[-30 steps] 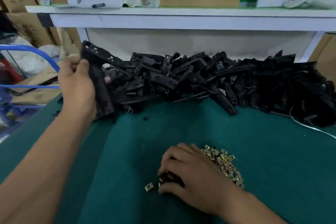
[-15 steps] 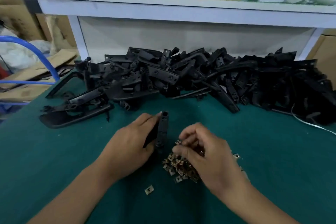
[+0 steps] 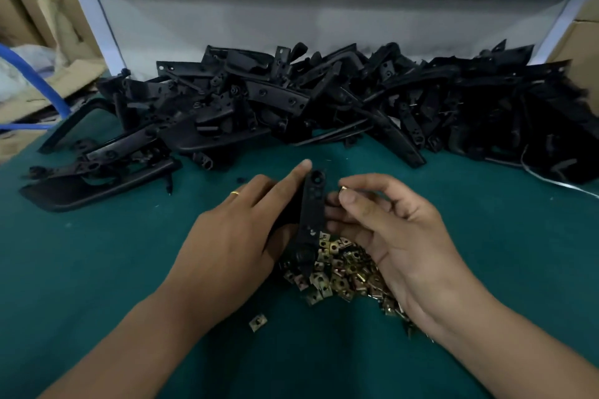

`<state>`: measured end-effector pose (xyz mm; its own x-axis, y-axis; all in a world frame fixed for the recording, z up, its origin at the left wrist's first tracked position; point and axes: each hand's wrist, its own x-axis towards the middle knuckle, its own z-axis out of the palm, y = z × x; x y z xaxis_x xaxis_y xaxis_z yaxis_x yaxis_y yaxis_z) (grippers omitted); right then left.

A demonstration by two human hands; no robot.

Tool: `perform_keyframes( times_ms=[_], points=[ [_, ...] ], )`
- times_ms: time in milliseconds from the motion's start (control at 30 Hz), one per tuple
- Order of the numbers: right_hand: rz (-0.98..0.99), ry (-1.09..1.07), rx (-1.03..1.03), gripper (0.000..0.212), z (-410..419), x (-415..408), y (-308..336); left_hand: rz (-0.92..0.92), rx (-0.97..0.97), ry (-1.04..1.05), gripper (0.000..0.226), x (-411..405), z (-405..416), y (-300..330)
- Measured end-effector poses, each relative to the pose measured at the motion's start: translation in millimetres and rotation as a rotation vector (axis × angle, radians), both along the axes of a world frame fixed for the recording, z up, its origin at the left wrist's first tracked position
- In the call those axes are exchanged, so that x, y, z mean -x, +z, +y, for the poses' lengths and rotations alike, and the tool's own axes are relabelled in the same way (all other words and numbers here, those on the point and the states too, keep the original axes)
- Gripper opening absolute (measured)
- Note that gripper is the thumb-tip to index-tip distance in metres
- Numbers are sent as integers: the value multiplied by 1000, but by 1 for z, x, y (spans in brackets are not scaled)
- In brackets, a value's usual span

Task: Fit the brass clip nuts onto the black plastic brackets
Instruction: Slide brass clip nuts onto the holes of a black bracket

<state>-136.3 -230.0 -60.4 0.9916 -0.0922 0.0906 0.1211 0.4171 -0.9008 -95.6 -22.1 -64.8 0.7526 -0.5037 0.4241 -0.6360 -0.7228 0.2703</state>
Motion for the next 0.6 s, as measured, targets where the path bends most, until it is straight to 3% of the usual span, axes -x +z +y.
perform_keyframes(
  times_ms=[133, 267, 600],
  points=[
    [51, 49, -73, 16, -1, 1, 3, -6, 1, 38, 76, 1, -3, 1],
    [69, 61, -79, 28, 2, 4, 3, -7, -4, 34, 78, 4, -5, 0],
    [101, 7, -63, 20, 8, 6, 5, -34, 17, 46, 76, 4, -8, -1]
  ],
)
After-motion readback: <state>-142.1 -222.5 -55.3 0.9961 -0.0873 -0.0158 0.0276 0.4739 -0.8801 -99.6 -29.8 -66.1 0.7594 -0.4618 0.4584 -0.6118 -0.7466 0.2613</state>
